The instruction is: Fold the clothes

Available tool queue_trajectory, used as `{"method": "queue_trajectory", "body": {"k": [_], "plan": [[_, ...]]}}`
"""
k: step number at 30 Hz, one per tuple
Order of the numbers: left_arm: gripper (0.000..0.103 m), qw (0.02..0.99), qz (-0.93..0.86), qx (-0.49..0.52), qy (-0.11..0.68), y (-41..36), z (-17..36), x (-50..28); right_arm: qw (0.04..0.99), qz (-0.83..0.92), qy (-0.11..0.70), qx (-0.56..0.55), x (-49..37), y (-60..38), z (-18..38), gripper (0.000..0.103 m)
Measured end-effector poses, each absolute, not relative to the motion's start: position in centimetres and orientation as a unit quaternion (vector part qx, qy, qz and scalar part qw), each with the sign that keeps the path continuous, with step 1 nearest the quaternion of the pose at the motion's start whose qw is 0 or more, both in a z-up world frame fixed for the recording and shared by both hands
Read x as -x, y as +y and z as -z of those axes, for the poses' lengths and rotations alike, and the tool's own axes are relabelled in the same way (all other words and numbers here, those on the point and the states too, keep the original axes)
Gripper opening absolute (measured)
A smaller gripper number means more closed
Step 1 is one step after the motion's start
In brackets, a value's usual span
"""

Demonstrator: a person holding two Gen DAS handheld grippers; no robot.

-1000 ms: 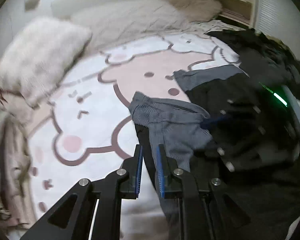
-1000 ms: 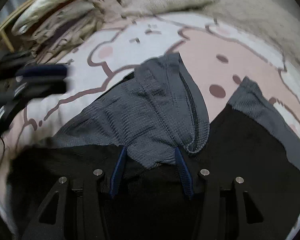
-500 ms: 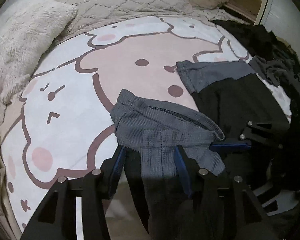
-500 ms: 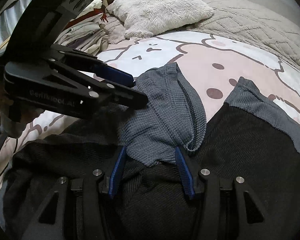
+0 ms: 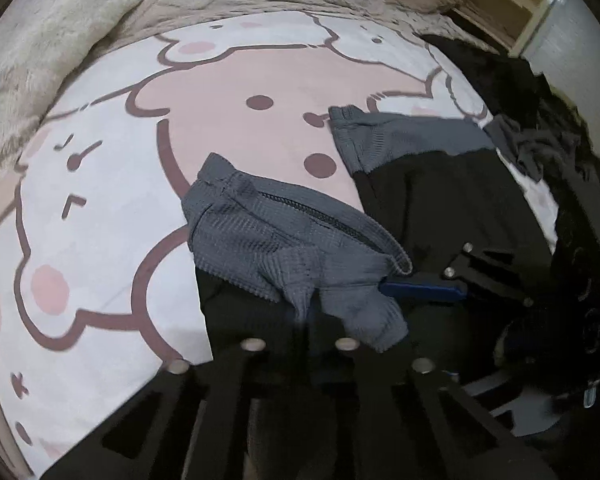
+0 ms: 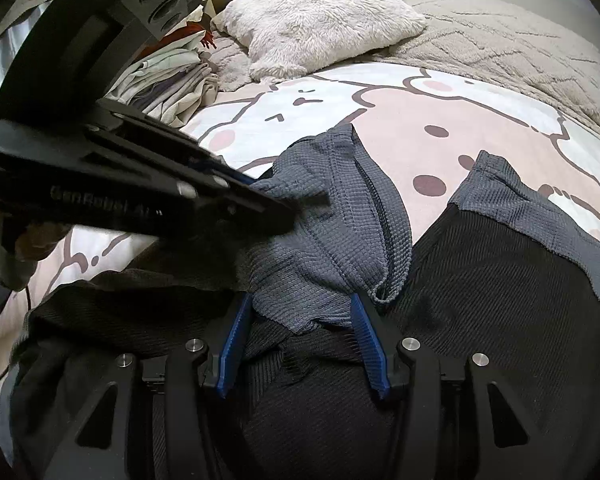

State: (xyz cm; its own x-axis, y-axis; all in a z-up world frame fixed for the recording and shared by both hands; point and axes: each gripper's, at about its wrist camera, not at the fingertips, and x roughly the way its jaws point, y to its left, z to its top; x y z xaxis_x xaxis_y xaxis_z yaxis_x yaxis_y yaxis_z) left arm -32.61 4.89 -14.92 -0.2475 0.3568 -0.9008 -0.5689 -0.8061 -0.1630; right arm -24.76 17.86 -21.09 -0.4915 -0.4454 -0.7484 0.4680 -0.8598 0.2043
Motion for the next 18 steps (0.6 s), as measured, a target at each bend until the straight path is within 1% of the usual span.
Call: {"method": "queue_trajectory", "body": {"k": [2, 5, 6, 10, 13, 16, 18], "plan": [[0.004, 0.282, -0.8, 0.519, 0.104, 4.2, 13.5, 32.4, 0.268, 0.86, -0.015, -0.434, 24.8, 18.6, 20.4, 0.052], [0.004, 0.253, -0.828, 0.489, 0.108, 2.1, 10.9, 32.4, 0.322, 0.828, -0.13, -0.44, 25.1, 20.9, 18.0, 0.052], [0.004, 0.238, -0.839, 0.477, 0.11, 1.1, 9.8, 32.6, 0.324, 0.831, -0.139, -0.431, 25.1, 21.6, 17.0, 0.052], [0.004, 0.159, -0.872, 0.442, 0.138, -3.6, 6.6, 33.8, 0.283, 0.858, -0.119, -0.413, 25.3, 24.1, 14.6, 0.052], [0.004, 0.101, -0.878, 0.439, 0.16, -7.2, 6.6, 34.8, 0.244, 0.862, -0.098, -0.434, 25.6, 25.6, 14.9, 0.052], [0.004, 0.058, -0.867, 0.455, 0.192, -9.6, 8.9, 35.2, 0.21, 0.854, -0.081, -0.469, 25.0, 26.8, 16.1, 0.052], [0.004, 0.041, -0.858, 0.471, 0.199, -10.7, 10.8, 35.2, 0.186, 0.851, -0.044, -0.489, 24.0, 27.0, 16.9, 0.052]]}}
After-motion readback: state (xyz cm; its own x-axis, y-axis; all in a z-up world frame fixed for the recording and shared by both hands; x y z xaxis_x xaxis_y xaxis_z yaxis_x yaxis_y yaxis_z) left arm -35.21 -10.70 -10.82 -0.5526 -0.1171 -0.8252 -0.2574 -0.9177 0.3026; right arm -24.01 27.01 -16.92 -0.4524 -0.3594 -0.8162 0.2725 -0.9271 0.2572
